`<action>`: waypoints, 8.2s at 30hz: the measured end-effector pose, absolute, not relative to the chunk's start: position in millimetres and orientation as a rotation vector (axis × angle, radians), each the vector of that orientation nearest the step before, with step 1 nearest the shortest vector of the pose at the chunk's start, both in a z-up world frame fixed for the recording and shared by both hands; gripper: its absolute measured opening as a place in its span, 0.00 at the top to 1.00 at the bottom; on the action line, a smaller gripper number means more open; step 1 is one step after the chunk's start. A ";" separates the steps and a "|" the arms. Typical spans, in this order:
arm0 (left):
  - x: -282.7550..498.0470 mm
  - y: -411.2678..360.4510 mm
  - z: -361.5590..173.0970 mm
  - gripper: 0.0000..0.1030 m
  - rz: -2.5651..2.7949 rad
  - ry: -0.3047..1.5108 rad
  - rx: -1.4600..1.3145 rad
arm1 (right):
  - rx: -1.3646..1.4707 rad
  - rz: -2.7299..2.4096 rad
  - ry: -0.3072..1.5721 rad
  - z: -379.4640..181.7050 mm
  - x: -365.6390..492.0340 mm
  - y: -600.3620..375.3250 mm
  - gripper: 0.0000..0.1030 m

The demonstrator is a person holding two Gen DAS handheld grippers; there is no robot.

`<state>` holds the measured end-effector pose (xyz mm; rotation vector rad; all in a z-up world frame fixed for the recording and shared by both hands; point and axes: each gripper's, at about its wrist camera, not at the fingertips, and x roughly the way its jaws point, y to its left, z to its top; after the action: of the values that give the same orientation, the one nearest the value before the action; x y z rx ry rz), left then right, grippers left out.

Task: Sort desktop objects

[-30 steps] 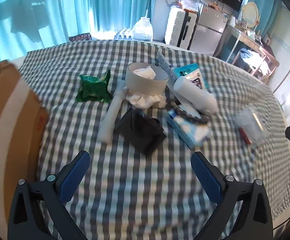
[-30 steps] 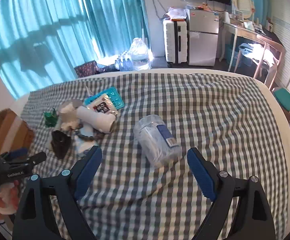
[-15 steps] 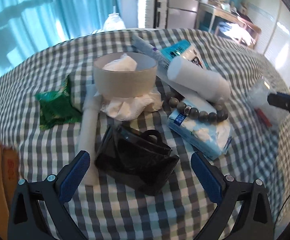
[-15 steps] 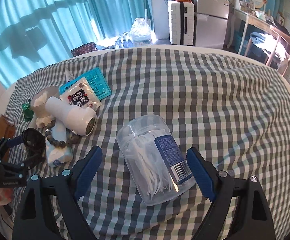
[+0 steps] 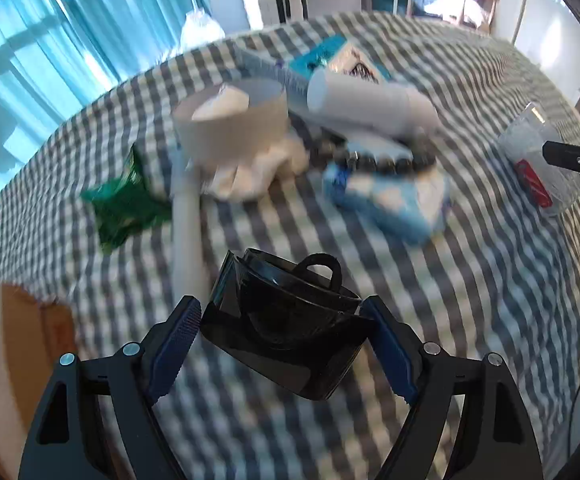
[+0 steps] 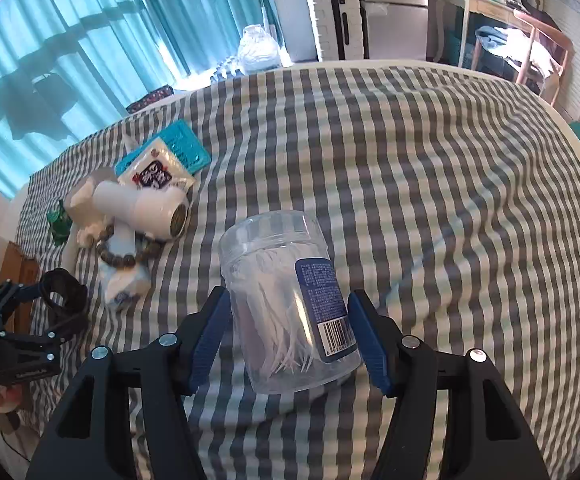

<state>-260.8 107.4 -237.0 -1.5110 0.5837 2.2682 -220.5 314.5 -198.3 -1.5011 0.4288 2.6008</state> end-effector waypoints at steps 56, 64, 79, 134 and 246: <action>-109.3 50.7 -190.4 0.18 2.166 0.354 -1.459 | -1.901 2.701 0.739 -204.9 -124.1 160.1 0.85; -117.7 33.2 -213.0 0.18 2.176 0.324 -1.566 | -2.024 2.586 0.654 -251.1 -128.0 138.1 0.70; -123.5 15.5 -199.9 0.18 2.244 0.211 -1.545 | -1.831 2.724 0.445 -210.8 -110.1 141.1 0.97; -107.6 -170.6 -42.7 0.02 2.856 -0.092 -1.268 | -1.234 3.134 0.054 -8.2 -134.2 -44.6 0.30; -107.0 1.1 -35.6 0.87 2.643 0.116 -1.228 | -1.232 2.949 0.269 -33.3 -55.7 120.5 0.40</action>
<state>-107.0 1.1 -35.6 -1.2282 0.1158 2.6431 -55.7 120.5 -33.3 -1.2315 0.2686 2.9492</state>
